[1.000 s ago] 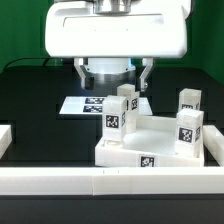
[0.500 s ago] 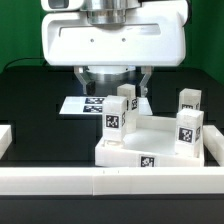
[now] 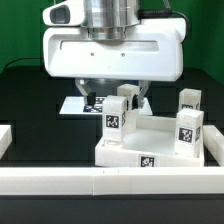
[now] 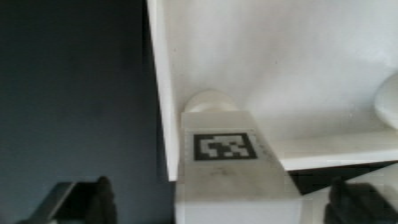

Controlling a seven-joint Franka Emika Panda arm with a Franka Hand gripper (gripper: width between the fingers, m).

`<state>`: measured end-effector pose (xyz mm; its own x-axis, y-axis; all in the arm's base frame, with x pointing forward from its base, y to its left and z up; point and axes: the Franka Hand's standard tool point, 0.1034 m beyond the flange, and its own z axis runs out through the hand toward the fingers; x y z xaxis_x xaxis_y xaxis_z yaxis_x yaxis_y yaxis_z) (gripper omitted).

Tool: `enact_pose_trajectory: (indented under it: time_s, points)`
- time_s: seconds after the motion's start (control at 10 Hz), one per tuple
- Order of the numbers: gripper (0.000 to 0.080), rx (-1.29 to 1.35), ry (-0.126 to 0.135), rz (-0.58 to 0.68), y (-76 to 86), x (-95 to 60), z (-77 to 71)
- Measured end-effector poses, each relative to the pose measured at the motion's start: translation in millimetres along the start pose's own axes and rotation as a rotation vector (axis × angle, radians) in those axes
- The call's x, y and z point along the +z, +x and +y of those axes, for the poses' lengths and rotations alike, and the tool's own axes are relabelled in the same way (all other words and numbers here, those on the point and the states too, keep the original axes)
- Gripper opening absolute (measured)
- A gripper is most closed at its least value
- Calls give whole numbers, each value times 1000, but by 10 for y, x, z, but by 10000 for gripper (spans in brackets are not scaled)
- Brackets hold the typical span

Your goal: Assemble square table

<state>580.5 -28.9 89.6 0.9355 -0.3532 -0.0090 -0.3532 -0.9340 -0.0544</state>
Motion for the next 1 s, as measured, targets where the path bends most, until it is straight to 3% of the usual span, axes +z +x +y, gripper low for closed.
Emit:
enact_pose_trajectory:
  time_s: [0.1,0.2,0.3,0.7,1.0]
  points:
    - [379,0,0,0,-3,1,-4]
    - [379,-2,0,-1,-3,3,-1]
    - [284,-4,0,-1,-2,2,-1]
    - [284,47,1,-1,-3,3,-2]
    - [284,402,11,18,-10,10,-25]
